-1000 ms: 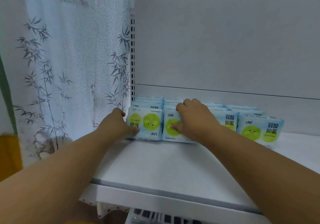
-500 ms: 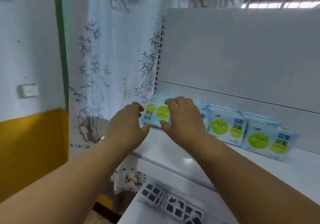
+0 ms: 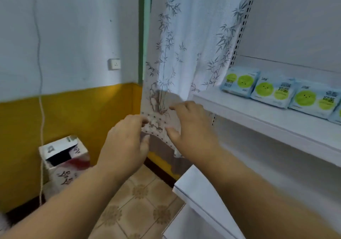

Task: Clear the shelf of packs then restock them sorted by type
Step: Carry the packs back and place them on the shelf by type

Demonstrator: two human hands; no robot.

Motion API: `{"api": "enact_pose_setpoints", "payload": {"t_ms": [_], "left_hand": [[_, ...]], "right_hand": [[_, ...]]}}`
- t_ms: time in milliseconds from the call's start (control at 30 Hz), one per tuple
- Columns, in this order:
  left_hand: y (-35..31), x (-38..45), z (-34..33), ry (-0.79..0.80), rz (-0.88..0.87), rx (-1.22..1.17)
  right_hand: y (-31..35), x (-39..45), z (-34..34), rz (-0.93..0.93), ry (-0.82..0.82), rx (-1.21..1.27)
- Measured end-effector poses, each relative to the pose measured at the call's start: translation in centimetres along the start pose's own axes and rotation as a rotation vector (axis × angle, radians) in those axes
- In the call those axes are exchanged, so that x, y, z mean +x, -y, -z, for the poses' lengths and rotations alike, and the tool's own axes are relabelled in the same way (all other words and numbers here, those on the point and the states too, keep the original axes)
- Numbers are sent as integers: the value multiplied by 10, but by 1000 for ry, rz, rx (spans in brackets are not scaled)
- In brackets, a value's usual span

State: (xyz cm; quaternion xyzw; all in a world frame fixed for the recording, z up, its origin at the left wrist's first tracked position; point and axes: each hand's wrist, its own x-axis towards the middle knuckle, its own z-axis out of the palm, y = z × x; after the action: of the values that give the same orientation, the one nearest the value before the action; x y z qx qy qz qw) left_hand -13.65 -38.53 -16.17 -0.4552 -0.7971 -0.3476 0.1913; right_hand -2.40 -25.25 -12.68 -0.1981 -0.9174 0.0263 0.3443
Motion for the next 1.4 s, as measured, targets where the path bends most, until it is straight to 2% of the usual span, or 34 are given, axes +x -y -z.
{"api": "enact_pose_setpoints", "payload": {"t_ms": [167, 300, 467, 633, 733, 933, 1067, 1200, 1400], "left_hand": [[117, -94, 27, 175, 118, 158], [189, -168, 6, 270, 263, 181], [255, -268, -74, 476, 501, 166], [312, -383, -188, 577, 776, 102], [344, -453, -256, 645, 860, 83], [409, -567, -371, 553, 1031, -12], [457, -632, -441, 487, 1292, -98], [513, -680, -507, 349, 1647, -239], [558, -706, -566, 275, 1825, -244]], "right_hand": [[102, -53, -108, -6, 191, 164], [138, -99, -196, 11, 385, 255], [133, -184, -323, -39, 652, 365], [101, -298, -466, -146, 950, 407], [86, -364, -544, -191, 1035, 392], [59, -476, -678, -272, 1064, 368], [39, -532, -766, -299, 1147, 328], [20, -566, -852, -302, 1234, 240], [4, -580, -944, -377, 1408, 97]]}}
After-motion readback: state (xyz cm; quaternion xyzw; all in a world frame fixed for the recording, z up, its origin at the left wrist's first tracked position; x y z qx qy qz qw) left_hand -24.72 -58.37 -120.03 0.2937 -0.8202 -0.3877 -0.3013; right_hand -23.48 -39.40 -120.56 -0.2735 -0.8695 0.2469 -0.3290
